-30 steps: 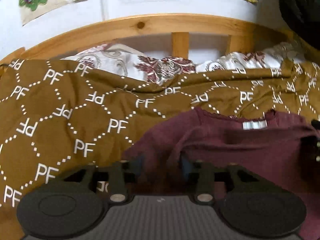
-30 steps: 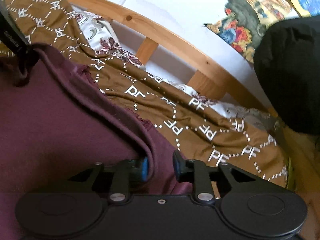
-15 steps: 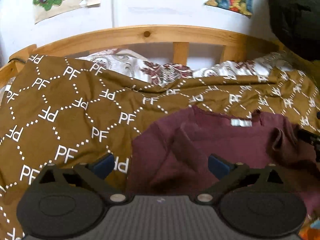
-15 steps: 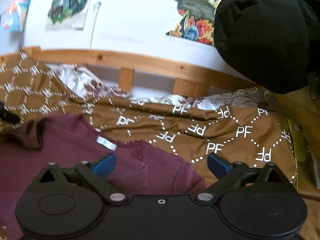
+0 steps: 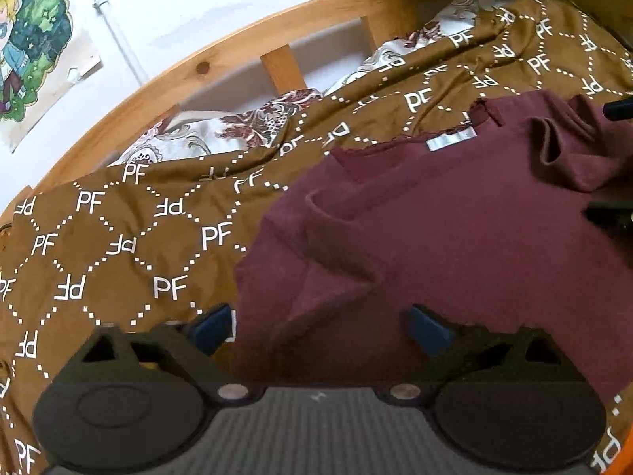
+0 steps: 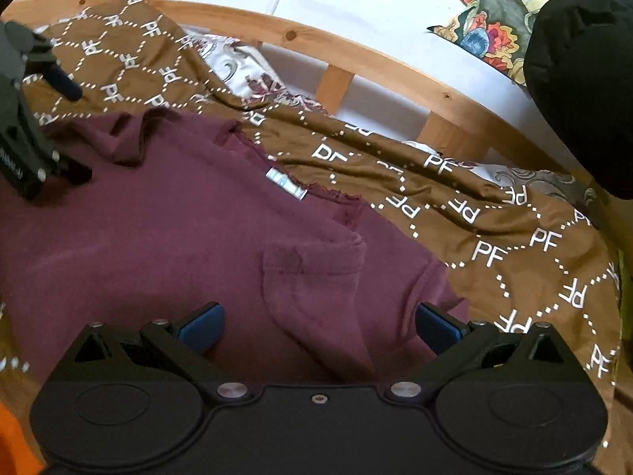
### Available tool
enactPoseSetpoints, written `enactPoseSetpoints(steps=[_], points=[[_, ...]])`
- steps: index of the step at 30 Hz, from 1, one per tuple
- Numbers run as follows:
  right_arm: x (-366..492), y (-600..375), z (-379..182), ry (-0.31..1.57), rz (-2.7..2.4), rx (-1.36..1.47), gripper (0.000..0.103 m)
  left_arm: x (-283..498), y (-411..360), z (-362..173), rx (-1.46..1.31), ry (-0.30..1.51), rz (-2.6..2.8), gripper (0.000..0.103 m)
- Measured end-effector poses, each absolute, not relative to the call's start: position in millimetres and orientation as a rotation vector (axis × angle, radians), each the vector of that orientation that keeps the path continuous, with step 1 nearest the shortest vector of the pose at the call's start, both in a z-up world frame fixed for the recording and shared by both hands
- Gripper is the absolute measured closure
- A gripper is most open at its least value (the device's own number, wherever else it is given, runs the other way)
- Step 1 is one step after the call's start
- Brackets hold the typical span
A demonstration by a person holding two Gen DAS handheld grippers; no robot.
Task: Fold small clothes
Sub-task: 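Lay the hem near the collar and open both tools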
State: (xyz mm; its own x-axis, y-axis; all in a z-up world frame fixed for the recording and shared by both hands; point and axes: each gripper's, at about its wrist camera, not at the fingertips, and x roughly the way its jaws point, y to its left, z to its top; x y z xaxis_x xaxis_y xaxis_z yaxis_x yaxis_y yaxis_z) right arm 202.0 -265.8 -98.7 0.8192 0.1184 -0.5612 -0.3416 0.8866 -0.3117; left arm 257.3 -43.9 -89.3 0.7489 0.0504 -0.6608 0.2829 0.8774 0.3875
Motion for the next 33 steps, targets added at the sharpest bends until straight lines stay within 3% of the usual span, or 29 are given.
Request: enactPoseSetpoints(steps=[1,2,6,7,11,26,33], points=[[204.0,-265.0,-99.0,0.547,0.237,-0.416,0.002,259.1,-41.9,-88.5,0.489,0.721,-0.125,0.027],[205.3,-264.3,-99.4,0.527,0.222,-0.423,0.01,261.0,-40.3,-88.2,0.486,0.722,-0.11,0.033],[213.2,-264.2,-104.2,0.529,0.215,-0.463,0.047,269.3,-29.9,-87.3,0.447,0.733,-0.074,0.08],[214.7,-265.3,-105.3,0.54,0.222,-0.455,0.052,271.2,-27.1,-86.6,0.43,0.733,-0.063,0.09],[215.7,-269.7,-101.1,0.524,0.202,-0.424,0.101,276.2,-12.6,-76.6,0.32,0.697,-0.039,0.098],[221.3,-332.5,-66.7,0.361,-0.079,-0.229,0.103,274.0,4.5,-53.4,0.164,0.459,-0.016,0.098],[221.1,-335.1,-68.8,0.348,-0.112,-0.232,0.103,282.8,9.2,-62.7,0.148,0.508,0.003,0.098]])
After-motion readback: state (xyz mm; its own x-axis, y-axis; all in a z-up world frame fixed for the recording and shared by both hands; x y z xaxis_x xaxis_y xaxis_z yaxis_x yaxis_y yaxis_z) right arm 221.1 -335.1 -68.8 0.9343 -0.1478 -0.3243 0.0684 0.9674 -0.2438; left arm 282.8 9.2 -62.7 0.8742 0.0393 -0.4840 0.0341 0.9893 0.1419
